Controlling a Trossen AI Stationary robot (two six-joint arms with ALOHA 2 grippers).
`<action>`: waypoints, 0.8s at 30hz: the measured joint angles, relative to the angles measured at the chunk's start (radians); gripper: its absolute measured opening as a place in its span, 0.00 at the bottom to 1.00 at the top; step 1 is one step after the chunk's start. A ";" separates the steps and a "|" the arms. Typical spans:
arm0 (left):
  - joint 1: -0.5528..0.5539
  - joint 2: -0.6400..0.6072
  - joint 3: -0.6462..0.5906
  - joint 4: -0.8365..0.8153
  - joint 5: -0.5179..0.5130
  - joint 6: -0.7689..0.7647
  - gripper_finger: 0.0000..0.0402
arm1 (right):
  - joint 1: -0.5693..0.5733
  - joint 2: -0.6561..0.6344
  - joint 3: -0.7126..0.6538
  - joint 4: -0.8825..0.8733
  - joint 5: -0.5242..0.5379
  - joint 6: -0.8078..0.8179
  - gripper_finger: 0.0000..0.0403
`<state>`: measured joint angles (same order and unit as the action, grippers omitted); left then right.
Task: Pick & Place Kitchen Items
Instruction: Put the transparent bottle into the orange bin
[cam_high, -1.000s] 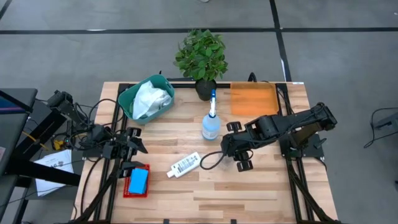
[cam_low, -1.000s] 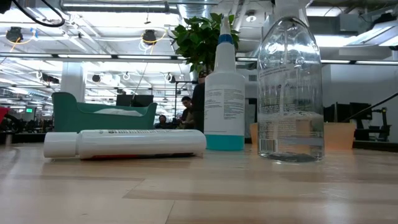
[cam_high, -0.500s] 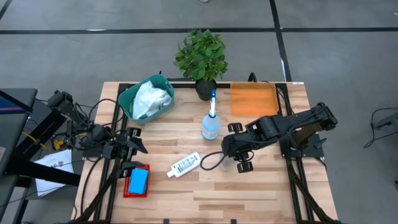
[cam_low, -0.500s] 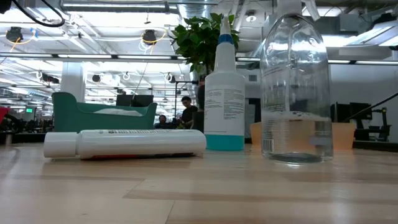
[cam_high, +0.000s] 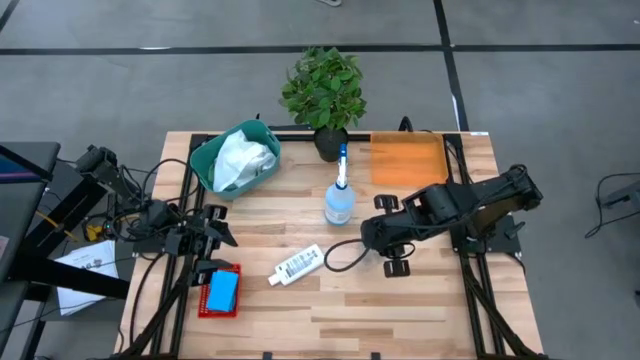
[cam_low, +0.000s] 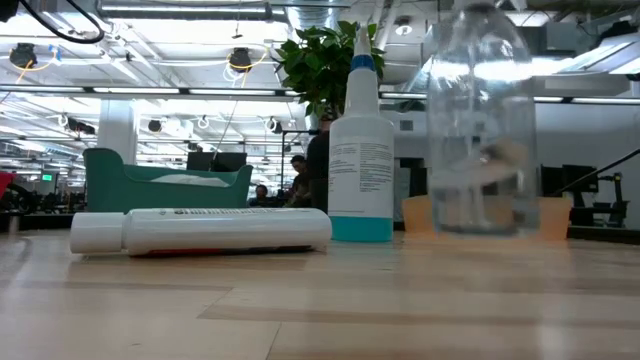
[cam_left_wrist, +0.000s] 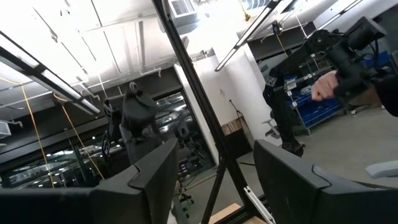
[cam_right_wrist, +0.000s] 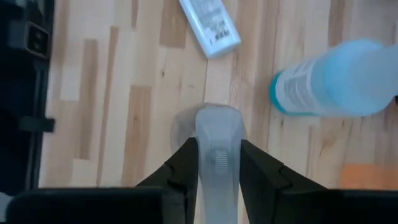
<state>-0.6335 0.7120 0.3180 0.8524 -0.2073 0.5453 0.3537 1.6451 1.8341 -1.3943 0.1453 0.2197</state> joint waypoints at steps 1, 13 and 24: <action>0.000 0.000 0.000 0.000 0.000 0.000 0.51 | 0.002 0.000 0.014 0.001 0.005 0.003 0.21; 0.000 0.000 0.000 0.000 0.000 0.000 0.51 | -0.017 -0.001 0.110 -0.161 0.032 0.168 0.20; 0.000 0.000 0.000 0.000 0.000 0.000 0.51 | -0.095 -0.001 0.111 -0.179 0.026 0.292 0.20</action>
<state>-0.6338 0.7117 0.3180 0.8524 -0.2074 0.5453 0.2590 1.6444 1.9446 -1.5730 0.1718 0.5116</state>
